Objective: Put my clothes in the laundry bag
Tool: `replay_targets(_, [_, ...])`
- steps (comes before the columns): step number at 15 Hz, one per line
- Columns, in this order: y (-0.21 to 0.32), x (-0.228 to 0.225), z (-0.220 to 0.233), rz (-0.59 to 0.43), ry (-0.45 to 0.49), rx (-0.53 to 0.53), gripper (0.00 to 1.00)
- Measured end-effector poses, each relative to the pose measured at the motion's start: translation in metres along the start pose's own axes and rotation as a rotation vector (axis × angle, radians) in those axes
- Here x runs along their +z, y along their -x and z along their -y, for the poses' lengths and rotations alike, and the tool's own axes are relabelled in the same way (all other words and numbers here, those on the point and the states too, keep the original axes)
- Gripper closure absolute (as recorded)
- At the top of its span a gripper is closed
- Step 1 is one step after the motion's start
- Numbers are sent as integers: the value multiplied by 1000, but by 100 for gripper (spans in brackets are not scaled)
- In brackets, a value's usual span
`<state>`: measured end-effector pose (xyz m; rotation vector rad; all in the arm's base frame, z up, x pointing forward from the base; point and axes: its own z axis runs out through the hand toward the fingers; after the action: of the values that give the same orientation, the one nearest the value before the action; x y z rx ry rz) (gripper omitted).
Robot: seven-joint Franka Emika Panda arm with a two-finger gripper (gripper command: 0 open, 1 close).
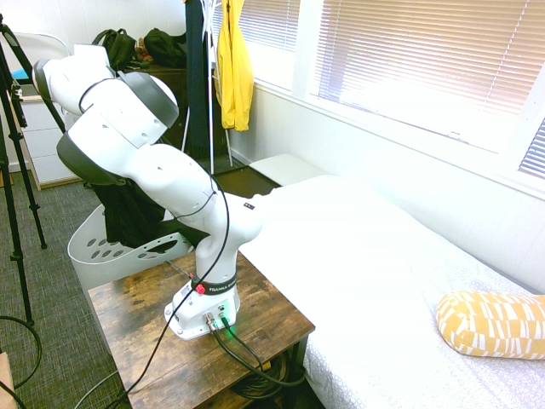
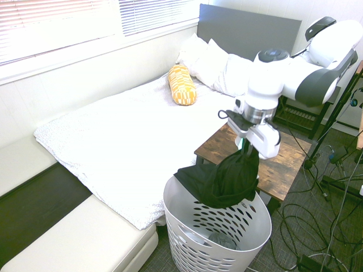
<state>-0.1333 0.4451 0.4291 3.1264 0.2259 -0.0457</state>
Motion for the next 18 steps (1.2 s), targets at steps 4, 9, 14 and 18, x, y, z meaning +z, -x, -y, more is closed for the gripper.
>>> replay_targets(4, [-14,22,-4,26,16,14,0])
replay_targets(9, [-22,30,-4,47,16,24,0])
replay_targets(14, [-58,29,-23,45,20,90,0])
replay_targets(18, [-164,2,-92,-29,-3,255,0])
